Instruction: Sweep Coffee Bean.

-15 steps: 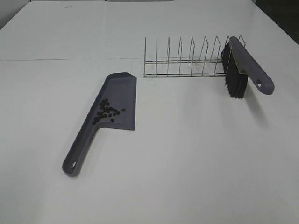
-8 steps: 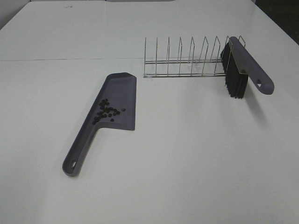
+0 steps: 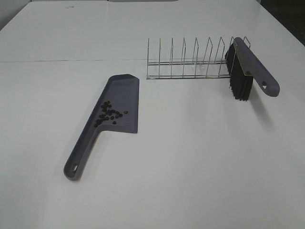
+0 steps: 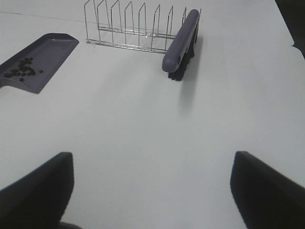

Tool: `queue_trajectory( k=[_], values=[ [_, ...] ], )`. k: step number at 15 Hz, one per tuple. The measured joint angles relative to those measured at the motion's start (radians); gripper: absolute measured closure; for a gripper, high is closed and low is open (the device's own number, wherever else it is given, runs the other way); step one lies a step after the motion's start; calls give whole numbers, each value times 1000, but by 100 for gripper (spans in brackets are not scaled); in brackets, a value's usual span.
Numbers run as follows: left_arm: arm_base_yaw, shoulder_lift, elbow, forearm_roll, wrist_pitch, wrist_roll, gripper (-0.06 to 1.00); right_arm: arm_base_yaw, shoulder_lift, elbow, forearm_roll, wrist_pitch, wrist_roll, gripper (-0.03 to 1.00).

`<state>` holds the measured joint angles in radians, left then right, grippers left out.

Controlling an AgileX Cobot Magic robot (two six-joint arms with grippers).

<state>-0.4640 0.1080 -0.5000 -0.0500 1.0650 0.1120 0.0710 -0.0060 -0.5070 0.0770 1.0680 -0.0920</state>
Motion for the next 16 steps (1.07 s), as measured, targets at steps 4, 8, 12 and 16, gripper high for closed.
queue_trajectory(
  k=[4,8,12,16],
  values=[
    [177,-30,1,-2,-1,0,23,0,0,0,0,0,0,21],
    [339,-110,1,-3,-2,0,23,0,0,0,0,0,0,21],
    [379,-110,1,-3,-2,0,23,0,0,0,0,0,0,21],
    [379,-110,1,-3,-2,0,23,0,0,0,0,0,0,21]
  ],
)
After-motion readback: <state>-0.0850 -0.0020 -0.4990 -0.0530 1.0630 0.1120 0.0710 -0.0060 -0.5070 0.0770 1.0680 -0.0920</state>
